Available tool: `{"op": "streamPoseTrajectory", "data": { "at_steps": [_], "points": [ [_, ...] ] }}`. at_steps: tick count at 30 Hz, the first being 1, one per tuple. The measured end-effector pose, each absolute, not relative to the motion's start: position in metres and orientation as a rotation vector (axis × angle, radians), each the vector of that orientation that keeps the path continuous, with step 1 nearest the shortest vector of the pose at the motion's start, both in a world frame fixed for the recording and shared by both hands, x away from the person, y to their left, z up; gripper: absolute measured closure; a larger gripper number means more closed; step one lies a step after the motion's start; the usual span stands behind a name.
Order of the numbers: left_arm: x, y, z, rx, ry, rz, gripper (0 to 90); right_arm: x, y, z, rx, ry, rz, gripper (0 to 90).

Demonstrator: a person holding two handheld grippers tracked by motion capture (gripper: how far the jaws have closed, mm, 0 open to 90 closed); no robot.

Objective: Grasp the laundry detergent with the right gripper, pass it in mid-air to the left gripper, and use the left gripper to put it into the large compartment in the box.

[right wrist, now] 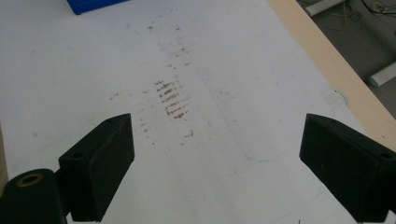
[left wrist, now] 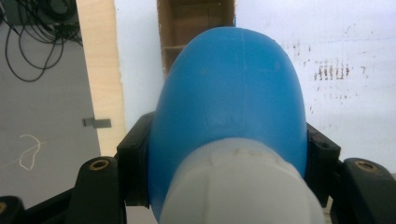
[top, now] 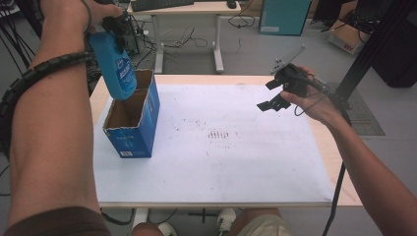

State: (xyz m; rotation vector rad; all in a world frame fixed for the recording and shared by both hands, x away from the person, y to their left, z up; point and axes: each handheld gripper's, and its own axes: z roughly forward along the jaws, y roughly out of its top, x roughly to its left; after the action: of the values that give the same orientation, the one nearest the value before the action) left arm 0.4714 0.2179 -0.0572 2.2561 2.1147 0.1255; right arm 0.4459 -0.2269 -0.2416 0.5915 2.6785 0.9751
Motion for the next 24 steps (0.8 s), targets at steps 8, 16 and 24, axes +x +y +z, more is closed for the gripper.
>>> {"op": "streamPoseTrajectory", "data": {
  "at_steps": [8, 16, 24],
  "points": [
    [0.4705, 0.2237, -0.0613, 2.232, 2.141, 0.142, 36.7, 0.4463, -0.2276, -0.2410, 0.588, 2.675, 0.979, 10.2],
    [0.4698, 0.2277, -0.0635, 2.219, 2.152, 0.143, 36.7, 0.4463, -0.2288, -0.2412, 0.586, 2.672, 0.966, 10.3],
    [0.4701, 0.2274, -0.0657, 2.212, 2.148, 0.142, 36.7, 0.4463, -0.2272, -0.2423, 0.585, 2.674, 0.957, 10.3]
  ]
}}
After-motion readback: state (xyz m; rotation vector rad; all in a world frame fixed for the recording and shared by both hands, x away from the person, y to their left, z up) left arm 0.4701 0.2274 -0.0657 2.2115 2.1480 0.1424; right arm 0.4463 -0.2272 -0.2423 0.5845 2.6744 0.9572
